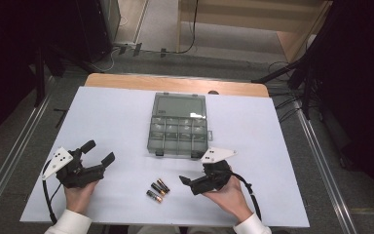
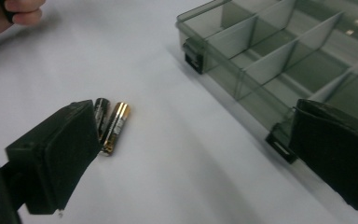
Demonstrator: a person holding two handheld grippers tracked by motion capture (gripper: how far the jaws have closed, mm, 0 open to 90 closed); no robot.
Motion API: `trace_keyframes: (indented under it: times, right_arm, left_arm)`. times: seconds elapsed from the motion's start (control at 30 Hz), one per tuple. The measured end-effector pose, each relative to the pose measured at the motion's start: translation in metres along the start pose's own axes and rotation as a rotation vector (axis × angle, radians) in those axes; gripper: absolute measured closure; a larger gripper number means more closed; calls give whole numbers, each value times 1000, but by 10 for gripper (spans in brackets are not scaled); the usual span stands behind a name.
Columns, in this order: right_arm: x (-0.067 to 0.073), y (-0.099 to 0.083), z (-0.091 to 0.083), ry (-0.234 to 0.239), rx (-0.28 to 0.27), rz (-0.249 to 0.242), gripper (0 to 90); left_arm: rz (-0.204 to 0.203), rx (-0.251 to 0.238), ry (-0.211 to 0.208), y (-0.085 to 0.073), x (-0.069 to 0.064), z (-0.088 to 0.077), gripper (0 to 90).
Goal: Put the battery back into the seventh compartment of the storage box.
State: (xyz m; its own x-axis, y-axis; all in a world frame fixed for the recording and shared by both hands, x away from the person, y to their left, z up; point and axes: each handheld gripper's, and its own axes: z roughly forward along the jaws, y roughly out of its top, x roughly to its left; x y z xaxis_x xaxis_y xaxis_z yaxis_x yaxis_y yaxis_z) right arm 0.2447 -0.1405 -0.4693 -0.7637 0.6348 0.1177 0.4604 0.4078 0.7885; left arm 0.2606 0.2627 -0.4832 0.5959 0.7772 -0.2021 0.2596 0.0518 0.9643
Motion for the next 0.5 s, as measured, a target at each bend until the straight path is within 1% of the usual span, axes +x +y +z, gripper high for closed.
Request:
trace_keyframes:
  times: [0.03, 0.07, 0.2, 0.27, 0.43, 0.5]
  right_arm:
    - [1, 2, 2, 8, 12, -2, 35]
    - [3, 5, 7, 20, 40, -2, 39]
    - [9, 12, 17, 29, 87, -18, 52]
    - [13, 17, 24, 42, 116, -27, 56]
    - [22, 28, 36, 31, 175, -42, 62]
    - [25, 31, 42, 26, 211, -44, 63]
  left_arm:
    - [-1, 0, -1, 0, 0, 0, 96]
    - [-1, 0, -2, 0, 0, 0, 96]
    - [-1, -1, -8, 0, -1, 0, 96]
    - [-2, 0, -7, 0, 0, 1, 96]
    - [-3, 1, -8, 0, 0, 1, 96]
    - [-5, 0, -10, 0, 0, 1, 96]
